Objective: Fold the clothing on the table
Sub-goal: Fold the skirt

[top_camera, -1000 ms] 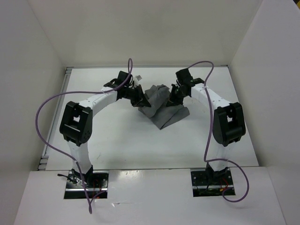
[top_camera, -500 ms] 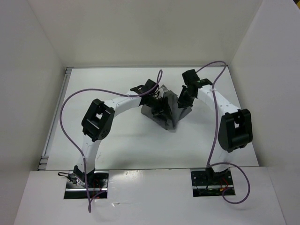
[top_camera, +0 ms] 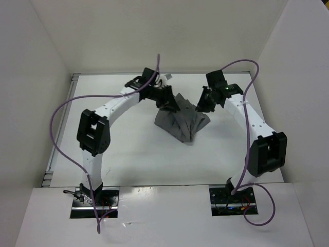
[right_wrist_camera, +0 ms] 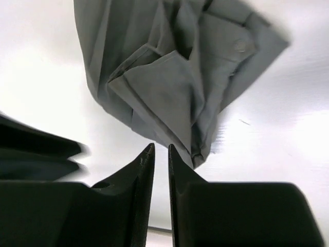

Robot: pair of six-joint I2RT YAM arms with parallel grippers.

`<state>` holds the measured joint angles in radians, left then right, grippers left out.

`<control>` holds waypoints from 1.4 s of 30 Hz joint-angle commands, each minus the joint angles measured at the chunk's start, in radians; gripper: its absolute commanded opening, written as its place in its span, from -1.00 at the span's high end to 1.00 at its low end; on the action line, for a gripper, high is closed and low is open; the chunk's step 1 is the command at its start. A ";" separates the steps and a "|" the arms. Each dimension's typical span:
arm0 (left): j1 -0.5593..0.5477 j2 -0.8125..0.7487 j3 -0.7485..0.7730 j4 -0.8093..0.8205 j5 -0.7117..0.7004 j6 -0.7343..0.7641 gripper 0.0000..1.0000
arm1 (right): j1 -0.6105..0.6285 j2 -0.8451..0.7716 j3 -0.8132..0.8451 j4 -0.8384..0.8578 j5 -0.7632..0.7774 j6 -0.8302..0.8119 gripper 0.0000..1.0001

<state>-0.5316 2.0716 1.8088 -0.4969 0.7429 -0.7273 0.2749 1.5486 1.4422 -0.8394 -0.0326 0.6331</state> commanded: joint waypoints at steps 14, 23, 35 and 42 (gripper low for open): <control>0.314 -0.206 -0.338 -0.008 -0.235 0.104 1.00 | 0.205 0.513 0.369 0.020 -0.060 -0.118 0.43; 0.343 -0.215 -0.368 0.003 -0.226 0.114 1.00 | 0.161 0.507 0.288 -0.050 0.207 -0.014 0.51; 0.363 -0.206 -0.388 0.012 -0.206 0.114 1.00 | 0.067 0.153 -0.025 -0.196 0.362 0.085 0.33; 0.374 -0.215 -0.410 0.044 -0.154 0.134 0.39 | 0.067 0.097 -0.025 -0.152 0.243 0.065 0.11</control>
<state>-0.1658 1.8996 1.4181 -0.4877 0.5350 -0.6224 0.3359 1.6829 1.4250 -0.9962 0.2512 0.6952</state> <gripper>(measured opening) 0.273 0.439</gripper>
